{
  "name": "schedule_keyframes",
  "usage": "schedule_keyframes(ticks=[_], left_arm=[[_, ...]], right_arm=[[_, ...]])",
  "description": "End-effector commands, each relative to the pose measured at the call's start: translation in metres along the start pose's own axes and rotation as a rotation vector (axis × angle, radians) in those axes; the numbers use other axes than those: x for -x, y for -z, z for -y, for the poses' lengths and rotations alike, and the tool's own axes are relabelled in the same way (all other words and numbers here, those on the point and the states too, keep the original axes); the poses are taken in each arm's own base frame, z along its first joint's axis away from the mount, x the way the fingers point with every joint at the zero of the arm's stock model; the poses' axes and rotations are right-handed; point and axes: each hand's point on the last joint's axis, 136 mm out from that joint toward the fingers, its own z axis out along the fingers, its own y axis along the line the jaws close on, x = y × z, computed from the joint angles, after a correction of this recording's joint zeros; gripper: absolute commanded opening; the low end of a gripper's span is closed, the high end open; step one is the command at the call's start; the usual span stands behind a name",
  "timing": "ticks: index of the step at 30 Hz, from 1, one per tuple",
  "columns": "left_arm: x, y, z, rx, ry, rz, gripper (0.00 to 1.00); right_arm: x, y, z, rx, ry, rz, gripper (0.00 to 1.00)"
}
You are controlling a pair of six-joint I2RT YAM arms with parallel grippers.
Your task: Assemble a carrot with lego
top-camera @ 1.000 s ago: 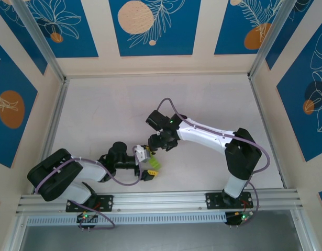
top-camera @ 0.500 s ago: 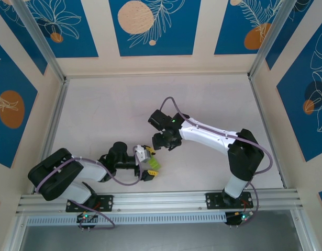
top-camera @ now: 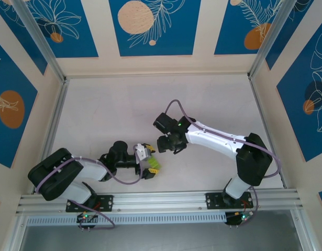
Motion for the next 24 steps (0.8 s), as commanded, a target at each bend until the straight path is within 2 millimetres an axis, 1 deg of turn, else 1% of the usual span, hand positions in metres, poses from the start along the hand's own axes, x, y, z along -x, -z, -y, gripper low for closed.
schedule_keyframes(ticks=[1,6,9,13,20,24], left_arm=[[0.012,-0.005,-0.009,0.034,-0.026,0.023,0.99],[0.009,-0.013,-0.018,0.044,-0.013,0.011,0.99],[0.009,-0.015,-0.019,0.041,-0.008,0.016,0.99],[0.011,-0.012,-0.018,0.044,-0.012,0.027,0.99],[0.008,-0.002,-0.009,0.023,-0.019,0.030,0.99],[0.006,-0.001,-0.002,-0.010,-0.003,0.034,0.99]], right_arm=[[0.001,0.008,-0.001,0.030,-0.012,0.021,0.69],[0.000,0.008,0.001,0.036,-0.016,0.031,0.69],[0.000,0.009,0.004,0.038,-0.022,0.036,0.69],[-0.001,0.012,0.010,0.039,-0.030,0.042,0.69],[-0.001,0.016,0.015,0.045,-0.045,0.056,0.69],[0.005,0.015,0.013,0.048,-0.041,0.059,0.69]])
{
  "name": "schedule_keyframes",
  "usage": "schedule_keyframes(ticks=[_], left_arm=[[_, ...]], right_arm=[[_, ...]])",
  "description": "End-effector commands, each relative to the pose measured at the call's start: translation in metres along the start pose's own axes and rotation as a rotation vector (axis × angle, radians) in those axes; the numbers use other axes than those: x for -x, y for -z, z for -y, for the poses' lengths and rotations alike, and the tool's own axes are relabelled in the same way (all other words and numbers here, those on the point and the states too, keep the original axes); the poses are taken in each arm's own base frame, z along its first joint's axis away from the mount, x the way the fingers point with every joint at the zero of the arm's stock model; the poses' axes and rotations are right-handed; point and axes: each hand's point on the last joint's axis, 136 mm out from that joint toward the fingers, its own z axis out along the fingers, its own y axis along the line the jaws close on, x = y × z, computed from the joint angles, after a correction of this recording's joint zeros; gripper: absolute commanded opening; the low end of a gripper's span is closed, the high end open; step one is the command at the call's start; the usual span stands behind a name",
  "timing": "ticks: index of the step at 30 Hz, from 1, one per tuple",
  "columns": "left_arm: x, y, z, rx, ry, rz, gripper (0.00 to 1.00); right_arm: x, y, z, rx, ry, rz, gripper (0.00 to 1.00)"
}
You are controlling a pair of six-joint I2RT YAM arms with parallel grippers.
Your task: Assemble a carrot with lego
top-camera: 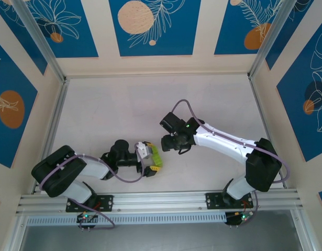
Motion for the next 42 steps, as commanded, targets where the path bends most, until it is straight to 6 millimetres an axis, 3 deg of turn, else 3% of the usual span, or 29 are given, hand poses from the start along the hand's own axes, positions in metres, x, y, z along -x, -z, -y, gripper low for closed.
schedule_keyframes(ticks=[1,20,42], left_arm=[[0.004,0.005,0.009,-0.044,0.003,0.032,0.99],[0.003,0.005,0.011,-0.054,-0.004,0.029,0.99],[0.002,0.004,0.008,-0.037,-0.004,0.023,0.99]], right_arm=[[0.006,0.002,-0.004,0.019,-0.002,0.006,0.69],[0.038,-0.016,-0.035,0.081,0.032,0.009,0.69],[0.029,-0.011,-0.072,0.234,0.090,-0.027,0.69]])
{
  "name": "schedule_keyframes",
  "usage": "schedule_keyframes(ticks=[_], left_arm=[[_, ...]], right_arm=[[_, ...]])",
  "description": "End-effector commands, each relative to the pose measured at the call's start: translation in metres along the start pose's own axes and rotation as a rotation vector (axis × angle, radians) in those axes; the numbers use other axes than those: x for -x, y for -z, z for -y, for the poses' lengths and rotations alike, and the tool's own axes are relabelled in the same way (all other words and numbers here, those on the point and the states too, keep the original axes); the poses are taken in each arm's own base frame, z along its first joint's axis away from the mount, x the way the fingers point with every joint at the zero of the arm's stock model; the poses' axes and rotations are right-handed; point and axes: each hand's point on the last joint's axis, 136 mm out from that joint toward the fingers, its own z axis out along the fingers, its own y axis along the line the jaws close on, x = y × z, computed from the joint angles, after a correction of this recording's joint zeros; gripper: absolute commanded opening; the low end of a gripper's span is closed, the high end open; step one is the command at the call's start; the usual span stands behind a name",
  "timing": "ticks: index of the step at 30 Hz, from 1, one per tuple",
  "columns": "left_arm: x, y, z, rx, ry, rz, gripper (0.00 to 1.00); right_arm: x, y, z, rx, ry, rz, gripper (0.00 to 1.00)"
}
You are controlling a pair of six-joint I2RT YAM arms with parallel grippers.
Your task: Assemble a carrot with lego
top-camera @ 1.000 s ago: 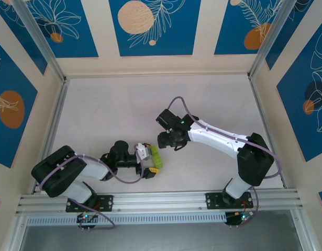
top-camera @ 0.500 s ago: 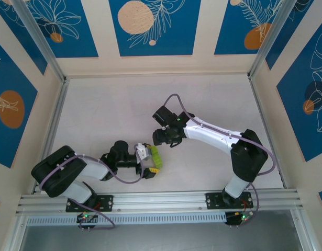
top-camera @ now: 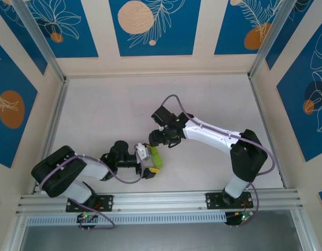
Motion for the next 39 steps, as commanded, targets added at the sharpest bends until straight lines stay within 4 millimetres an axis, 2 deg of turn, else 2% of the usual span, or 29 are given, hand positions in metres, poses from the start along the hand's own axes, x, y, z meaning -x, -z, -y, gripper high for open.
schedule_keyframes(ticks=[1,4,9,13,23,39], left_arm=[[0.006,0.002,0.001,-0.009,-0.019,0.026,0.99],[0.006,0.002,0.001,-0.009,-0.019,0.027,0.99],[0.006,0.002,0.001,-0.008,-0.019,0.025,0.99],[0.006,0.002,0.000,-0.003,-0.020,0.024,0.99],[0.005,0.001,-0.002,0.003,-0.019,0.018,0.99],[0.004,0.000,-0.002,0.003,-0.015,0.015,0.99]], right_arm=[[0.001,0.006,-0.015,0.049,0.016,-0.003,0.69],[0.005,0.011,0.001,-0.027,-0.016,0.033,0.69],[0.016,0.032,0.030,-0.101,-0.096,0.122,0.69],[0.011,0.034,0.040,-0.117,-0.109,0.097,0.69],[-0.015,0.013,0.021,-0.066,-0.044,-0.009,0.68],[-0.014,0.002,-0.002,-0.009,0.012,-0.021,0.68]])
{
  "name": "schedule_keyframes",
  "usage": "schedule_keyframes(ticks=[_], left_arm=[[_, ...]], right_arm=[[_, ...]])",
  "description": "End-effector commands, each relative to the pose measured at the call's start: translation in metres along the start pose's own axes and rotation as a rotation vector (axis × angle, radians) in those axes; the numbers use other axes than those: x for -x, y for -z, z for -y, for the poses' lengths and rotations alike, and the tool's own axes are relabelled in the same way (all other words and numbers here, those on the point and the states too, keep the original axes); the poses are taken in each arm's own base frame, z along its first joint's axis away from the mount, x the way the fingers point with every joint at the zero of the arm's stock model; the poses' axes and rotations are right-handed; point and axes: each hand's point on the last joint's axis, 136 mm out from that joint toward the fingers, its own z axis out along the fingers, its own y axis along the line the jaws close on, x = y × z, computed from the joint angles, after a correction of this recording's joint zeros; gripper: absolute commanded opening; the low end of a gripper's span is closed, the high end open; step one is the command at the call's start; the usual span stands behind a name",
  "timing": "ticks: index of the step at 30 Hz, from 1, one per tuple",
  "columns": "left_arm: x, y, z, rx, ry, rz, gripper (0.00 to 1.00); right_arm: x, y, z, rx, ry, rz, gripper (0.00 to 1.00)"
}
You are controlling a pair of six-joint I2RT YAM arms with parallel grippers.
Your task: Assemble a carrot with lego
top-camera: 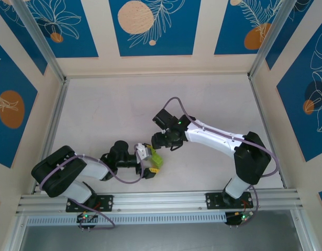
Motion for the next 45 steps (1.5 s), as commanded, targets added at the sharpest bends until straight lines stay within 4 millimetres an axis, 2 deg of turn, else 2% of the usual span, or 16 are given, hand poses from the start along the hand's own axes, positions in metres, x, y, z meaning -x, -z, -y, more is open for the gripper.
schedule_keyframes(ticks=[1,8,12,19,27,30,40,45], left_arm=[[0.005,0.000,-0.002,0.004,-0.016,0.017,0.99],[0.004,-0.001,-0.003,0.007,-0.012,0.011,0.99],[0.003,-0.001,-0.006,0.019,-0.014,0.008,0.99],[0.004,0.000,-0.014,0.047,-0.021,0.022,0.99],[0.003,-0.001,-0.023,0.031,0.002,0.030,0.82],[0.004,-0.001,-0.020,0.010,0.000,0.035,0.76],[0.011,0.000,-0.007,-0.068,-0.009,0.049,0.67],[0.018,0.003,-0.001,-0.090,-0.024,0.065,0.53]], right_arm=[[0.000,0.000,-0.013,0.043,0.036,-0.016,0.68],[0.002,0.002,-0.018,0.055,0.062,-0.010,0.68],[0.005,0.010,-0.015,0.048,0.059,0.026,0.68],[0.018,0.036,0.009,-0.032,0.023,0.149,0.69],[0.015,0.048,0.024,-0.041,-0.004,0.180,0.69],[0.012,0.047,0.028,-0.046,-0.011,0.174,0.69],[0.013,0.048,0.036,-0.058,-0.017,0.170,0.69],[0.012,0.047,0.042,-0.068,-0.024,0.167,0.69]])
